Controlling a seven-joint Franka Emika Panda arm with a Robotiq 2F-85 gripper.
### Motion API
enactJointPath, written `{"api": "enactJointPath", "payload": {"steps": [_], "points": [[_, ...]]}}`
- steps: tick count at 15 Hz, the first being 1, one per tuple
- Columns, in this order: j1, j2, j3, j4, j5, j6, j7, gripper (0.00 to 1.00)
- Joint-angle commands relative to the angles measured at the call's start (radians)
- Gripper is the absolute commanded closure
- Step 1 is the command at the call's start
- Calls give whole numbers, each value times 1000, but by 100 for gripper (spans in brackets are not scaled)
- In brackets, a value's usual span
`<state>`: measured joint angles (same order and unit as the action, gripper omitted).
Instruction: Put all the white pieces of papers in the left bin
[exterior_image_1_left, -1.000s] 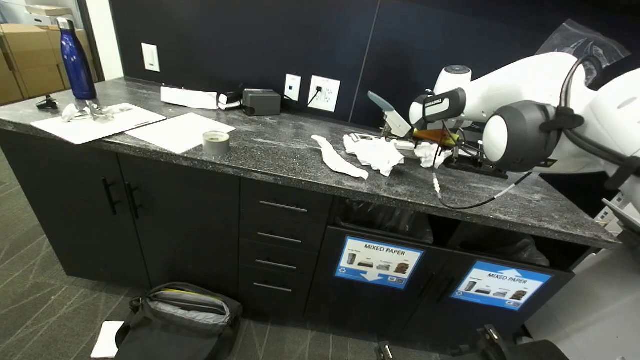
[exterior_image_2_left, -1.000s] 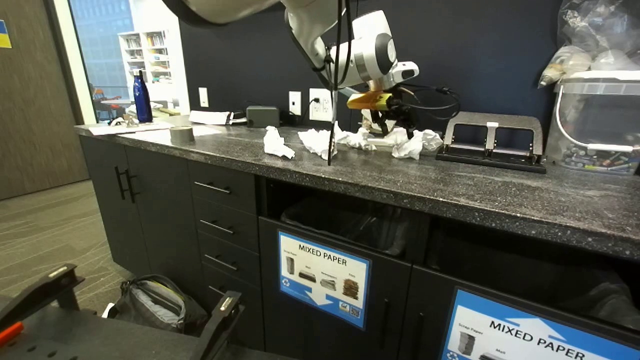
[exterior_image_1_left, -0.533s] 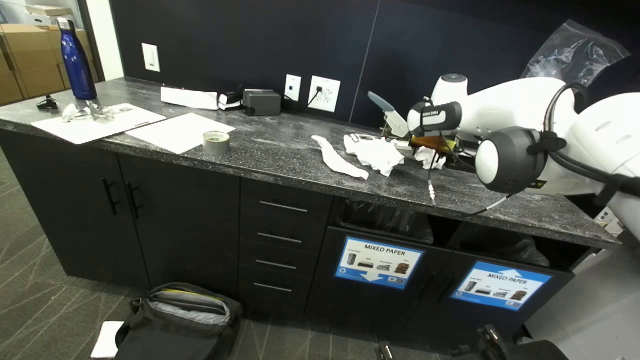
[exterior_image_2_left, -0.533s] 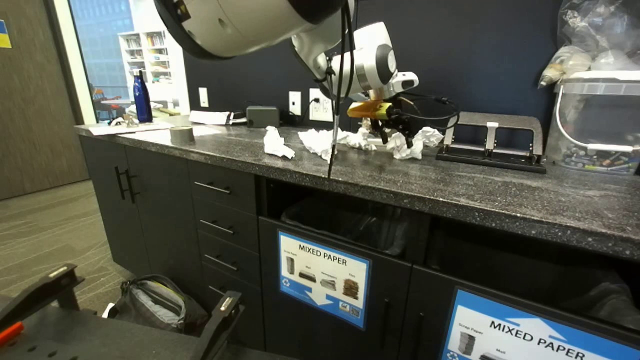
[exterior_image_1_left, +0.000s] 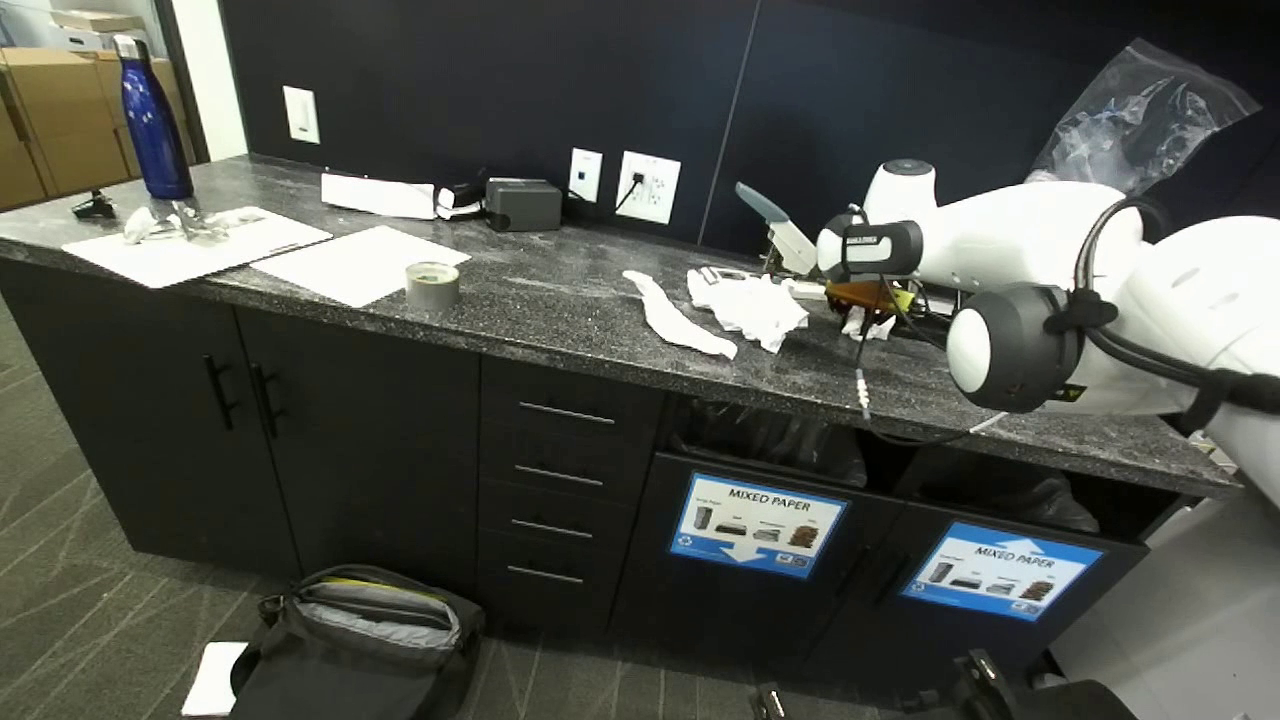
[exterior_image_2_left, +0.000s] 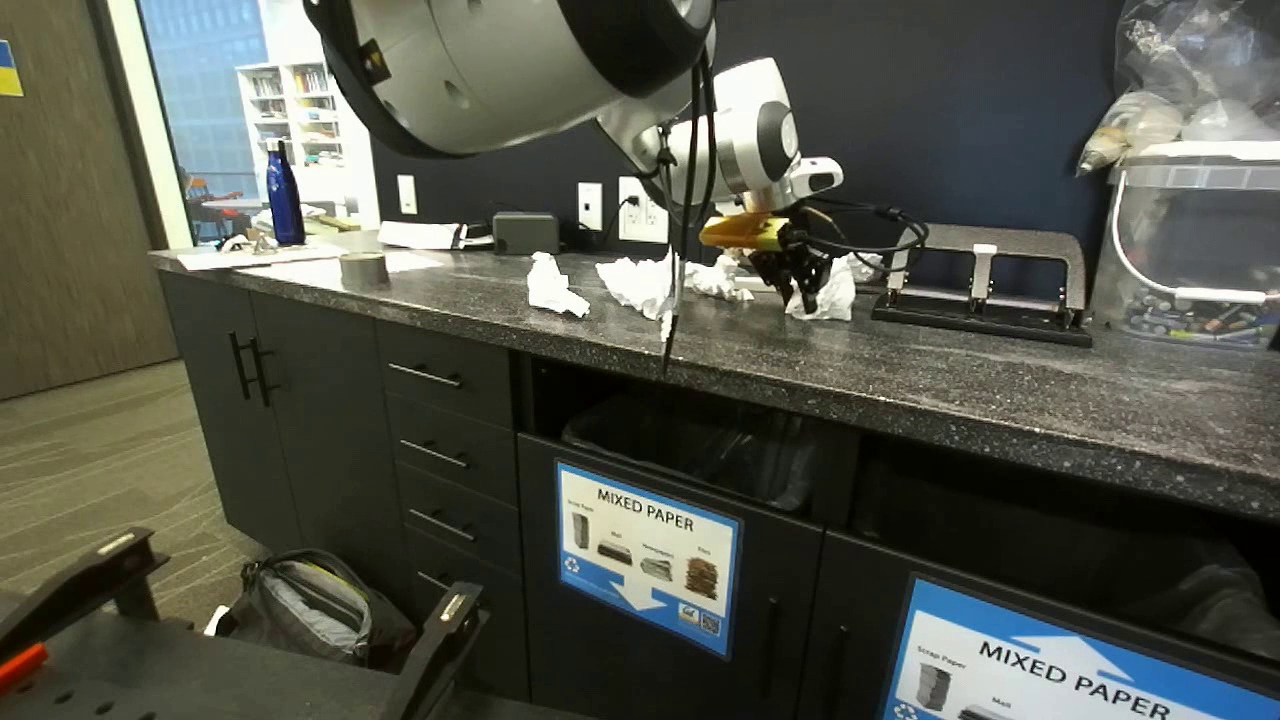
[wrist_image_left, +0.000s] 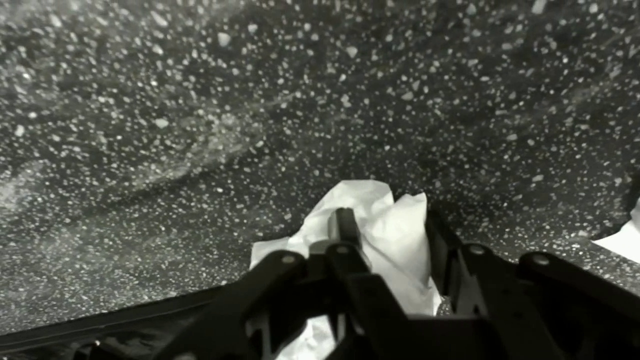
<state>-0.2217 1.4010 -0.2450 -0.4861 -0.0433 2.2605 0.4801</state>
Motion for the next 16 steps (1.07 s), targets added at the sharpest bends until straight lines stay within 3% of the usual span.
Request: {"api": "enactJointPath", "payload": {"steps": [1,4,8,11,16], "points": [[-25,62,20,120,-7,-39,-28,88],[-26,11,57,40,2,-46,-135,93],[-45,-12,107,26,9,-127,-305,87],[-63,-30,158,7,31,-215,-416,89],[-77,-51,211,3,57,-372,-484,89]]}}
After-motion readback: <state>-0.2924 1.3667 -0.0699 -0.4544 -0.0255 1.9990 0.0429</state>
